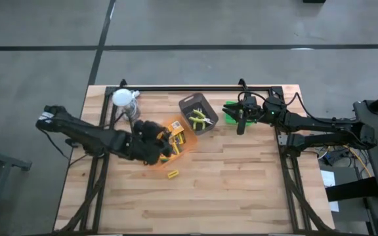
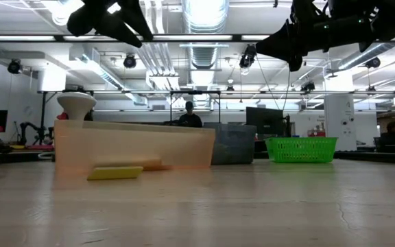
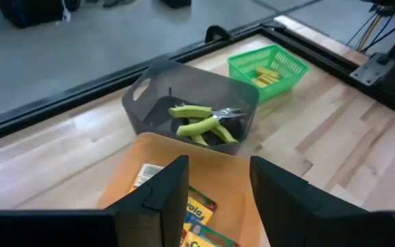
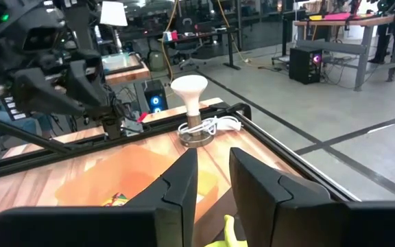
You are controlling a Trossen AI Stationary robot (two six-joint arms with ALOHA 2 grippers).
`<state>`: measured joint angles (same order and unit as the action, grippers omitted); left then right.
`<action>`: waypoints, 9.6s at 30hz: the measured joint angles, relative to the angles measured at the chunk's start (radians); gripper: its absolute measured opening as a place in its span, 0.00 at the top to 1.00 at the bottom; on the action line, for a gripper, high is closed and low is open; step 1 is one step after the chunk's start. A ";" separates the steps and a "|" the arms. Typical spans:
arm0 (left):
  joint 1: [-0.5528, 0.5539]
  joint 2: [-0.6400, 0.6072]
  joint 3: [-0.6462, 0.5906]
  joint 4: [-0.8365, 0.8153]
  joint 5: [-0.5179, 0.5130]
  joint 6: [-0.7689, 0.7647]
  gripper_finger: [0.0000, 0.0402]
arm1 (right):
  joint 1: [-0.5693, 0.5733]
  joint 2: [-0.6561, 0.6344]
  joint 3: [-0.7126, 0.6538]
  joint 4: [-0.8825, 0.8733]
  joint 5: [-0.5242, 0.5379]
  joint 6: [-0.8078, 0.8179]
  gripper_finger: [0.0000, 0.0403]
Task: Pick & Place School Supplies
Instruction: Put the yellow eraser into the green bin
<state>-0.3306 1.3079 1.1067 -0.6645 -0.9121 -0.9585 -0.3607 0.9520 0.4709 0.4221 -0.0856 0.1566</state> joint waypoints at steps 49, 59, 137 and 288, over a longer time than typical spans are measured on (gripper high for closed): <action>-0.391 0.542 -0.250 0.918 -0.427 0.121 0.60 | 0.000 0.001 0.000 0.000 0.000 0.000 0.80; -0.393 0.543 -0.250 0.732 -0.234 -0.070 0.60 | 0.000 0.001 0.000 0.000 0.000 0.000 0.81; -0.337 0.509 -0.199 0.480 0.055 -0.270 0.75 | 0.000 0.000 0.000 0.000 0.000 0.000 0.79; 0.180 0.134 0.345 -0.083 0.599 0.498 0.75 | 0.180 0.529 0.439 0.028 -0.465 1.145 0.79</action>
<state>-0.1501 1.4418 1.4517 -0.7477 -0.3134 -0.4603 -0.1810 1.4815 0.9104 0.4500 -0.5510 1.3015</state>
